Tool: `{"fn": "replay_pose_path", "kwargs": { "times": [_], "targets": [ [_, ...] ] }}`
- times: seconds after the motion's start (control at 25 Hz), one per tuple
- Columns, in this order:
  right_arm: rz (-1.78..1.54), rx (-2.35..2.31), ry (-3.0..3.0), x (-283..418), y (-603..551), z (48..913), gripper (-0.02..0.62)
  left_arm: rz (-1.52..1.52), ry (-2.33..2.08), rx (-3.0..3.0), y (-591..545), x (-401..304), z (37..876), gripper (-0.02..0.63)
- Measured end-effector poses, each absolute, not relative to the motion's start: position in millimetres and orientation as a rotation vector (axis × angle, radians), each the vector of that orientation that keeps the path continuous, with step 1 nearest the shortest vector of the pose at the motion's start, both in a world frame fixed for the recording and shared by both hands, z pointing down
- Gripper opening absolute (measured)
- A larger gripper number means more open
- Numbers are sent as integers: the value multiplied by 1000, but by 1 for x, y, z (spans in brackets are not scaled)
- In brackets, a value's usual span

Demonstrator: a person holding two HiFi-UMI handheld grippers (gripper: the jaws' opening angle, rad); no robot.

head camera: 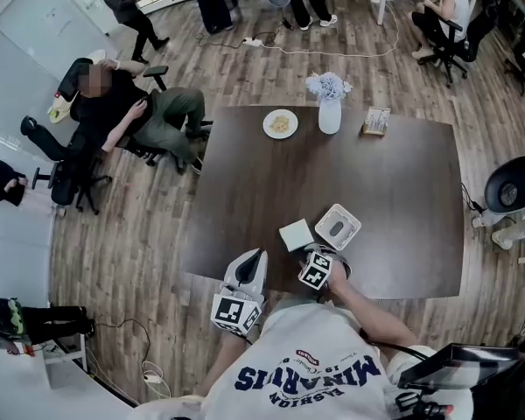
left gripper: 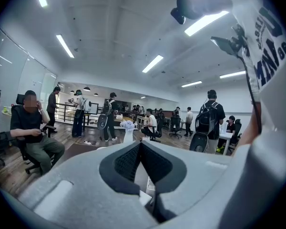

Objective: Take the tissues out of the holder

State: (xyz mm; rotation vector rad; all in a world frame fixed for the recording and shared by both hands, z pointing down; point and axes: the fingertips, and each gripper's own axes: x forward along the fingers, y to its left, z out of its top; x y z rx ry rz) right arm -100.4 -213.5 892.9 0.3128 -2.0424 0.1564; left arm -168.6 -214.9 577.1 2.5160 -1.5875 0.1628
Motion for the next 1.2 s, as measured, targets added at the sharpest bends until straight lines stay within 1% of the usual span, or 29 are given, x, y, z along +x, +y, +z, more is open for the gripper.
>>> {"fn": "replay_pose_path", "kwargs": {
  "times": [0.2,0.28,0.44,0.48,0.52,0.68,0.84,0.96,1.08,1.2],
  "targets": [
    [220,404,-2109,-88,-217,878,120,165,-1558,2548,-210,-161,581,5],
    [293,457,-2162,-87,-225,861,100,158,-1542,2567,-212,-157,579,5],
    [387,586,-2294,-85,-246,807,73,141,-1511,2598,-219,-151,575,5],
    [385,624,-2339,-82,-252,788,55,135,-1500,2608,-221,-148,573,5],
    [378,664,-2388,-79,-258,767,31,129,-1486,2623,-224,-143,571,5],
    [346,791,-2574,-55,-275,679,12,86,-1412,2700,-239,-124,559,5],
    [256,916,-2752,-21,-275,591,8,-8,-1318,2757,-253,-107,539,5],
    [82,989,-2907,2,-255,525,8,-77,-1227,2789,-254,-96,523,5],
    [15,1155,-2955,30,-238,490,8,-151,-1143,2807,-248,-89,508,5],
    [7,1323,-2912,56,-229,486,6,-162,-1094,2832,-241,-82,506,5]
  ]
}}
